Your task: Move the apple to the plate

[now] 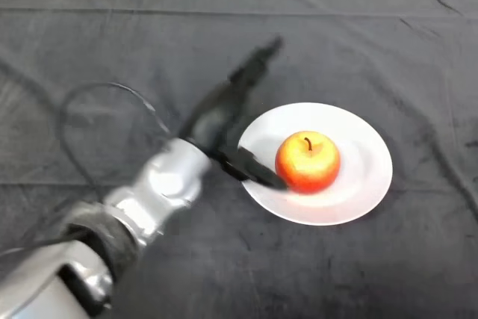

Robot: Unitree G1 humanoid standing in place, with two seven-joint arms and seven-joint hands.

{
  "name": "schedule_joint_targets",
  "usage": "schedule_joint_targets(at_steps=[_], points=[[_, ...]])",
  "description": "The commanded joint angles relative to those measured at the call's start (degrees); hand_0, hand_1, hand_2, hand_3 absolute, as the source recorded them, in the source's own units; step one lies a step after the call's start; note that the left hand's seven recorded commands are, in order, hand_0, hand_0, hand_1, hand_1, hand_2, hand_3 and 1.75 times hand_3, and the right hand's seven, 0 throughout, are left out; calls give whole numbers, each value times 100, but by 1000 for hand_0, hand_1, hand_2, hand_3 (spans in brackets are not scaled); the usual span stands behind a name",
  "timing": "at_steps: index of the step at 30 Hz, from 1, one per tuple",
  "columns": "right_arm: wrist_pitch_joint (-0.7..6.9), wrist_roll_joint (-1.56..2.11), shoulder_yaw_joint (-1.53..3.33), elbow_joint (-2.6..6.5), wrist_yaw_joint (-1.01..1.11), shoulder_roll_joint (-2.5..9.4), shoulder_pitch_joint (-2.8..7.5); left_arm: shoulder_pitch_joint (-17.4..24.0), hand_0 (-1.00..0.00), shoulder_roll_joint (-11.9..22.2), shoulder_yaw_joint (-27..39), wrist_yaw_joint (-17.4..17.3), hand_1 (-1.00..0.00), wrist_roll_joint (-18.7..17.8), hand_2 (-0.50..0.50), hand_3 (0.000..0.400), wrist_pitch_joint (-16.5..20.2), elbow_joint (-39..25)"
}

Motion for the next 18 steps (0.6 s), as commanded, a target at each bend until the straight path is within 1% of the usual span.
schedule_joint_targets(at_steps=[1,3,9,13,18], points=[[-4,155,-82,-84,-16,-188,-235,180,0,404,298,-73,0,-217,0,0,-168,-264],[-5,155,-81,-86,-17,-187,-234,307,0,607,553,-111,0,-347,0,0,-219,-378],[-6,153,-80,-95,-19,-183,-231,801,0,1367,1498,-282,0,-901,0,0,-286,-838],[-7,153,-78,-102,-21,-180,-228,1215,0,1857,2169,-389,0,-1308,0,0,-340,-1092],[-7,152,-77,-109,-24,-177,-226,1746,0,2283,2966,-497,0,-1740,0,0,-497,-1153]])
